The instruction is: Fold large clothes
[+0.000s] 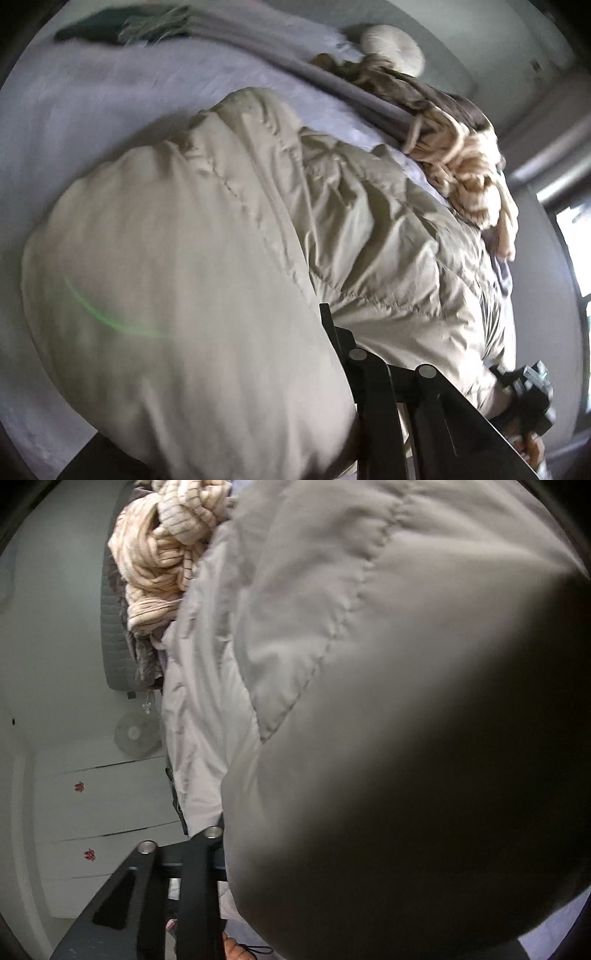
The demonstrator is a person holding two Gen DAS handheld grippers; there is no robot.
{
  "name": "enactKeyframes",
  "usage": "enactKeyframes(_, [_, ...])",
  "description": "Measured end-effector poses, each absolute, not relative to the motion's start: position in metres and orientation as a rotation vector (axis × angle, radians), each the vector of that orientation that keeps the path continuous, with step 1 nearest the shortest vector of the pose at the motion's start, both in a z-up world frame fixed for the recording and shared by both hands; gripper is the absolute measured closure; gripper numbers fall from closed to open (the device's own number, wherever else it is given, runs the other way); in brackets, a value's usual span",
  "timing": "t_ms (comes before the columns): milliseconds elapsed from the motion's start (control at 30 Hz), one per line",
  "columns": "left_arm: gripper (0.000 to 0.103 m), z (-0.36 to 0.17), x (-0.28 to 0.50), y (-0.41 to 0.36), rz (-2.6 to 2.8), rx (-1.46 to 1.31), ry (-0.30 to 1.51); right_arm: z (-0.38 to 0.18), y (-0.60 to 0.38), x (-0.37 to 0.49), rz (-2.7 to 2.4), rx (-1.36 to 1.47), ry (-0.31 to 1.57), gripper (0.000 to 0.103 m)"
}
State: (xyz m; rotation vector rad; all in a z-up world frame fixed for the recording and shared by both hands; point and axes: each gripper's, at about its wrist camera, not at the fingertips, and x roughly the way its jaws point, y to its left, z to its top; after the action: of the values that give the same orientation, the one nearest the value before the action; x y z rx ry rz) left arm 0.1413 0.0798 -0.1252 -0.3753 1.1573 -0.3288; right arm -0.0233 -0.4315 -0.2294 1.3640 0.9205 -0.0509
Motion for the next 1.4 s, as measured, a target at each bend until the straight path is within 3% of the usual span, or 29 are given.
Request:
enactKeyframes(133, [0.082, -0.108, 0.137, 0.078, -0.374, -0.314, 1.135, -0.217, -0.428, -0.031, -0.041, 1.35, 0.902, 0.077])
enactKeyframes(467, [0.082, -0.082, 0.093, 0.105, -0.487, -0.226, 1.165, -0.191, -0.397, -0.089, -0.086, 1.315, 0.926, 0.077])
enactKeyframes(1033, [0.082, -0.101, -0.059, 0.168, -0.402, -0.25, 1.355, -0.191, -0.37, -0.224, -0.078, 1.363, 1.054, 0.077])
enactKeyframes(1133, [0.073, -0.106, -0.073, 0.176, -0.335, -0.248, 1.379, -0.193, -0.372, -0.236, -0.084, 1.364, 1.079, 0.07])
enactKeyframes(1200, [0.056, -0.103, -0.08, 0.187, -0.297, -0.249, 1.376, -0.19, -0.376, -0.239, -0.106, 1.362, 1.097, 0.061])
enactKeyframes(1400, [0.054, -0.082, -0.094, 0.233, -0.149, -0.254, 1.356, -0.171, -0.4, -0.26, -0.214, 1.277, 1.119, 0.054])
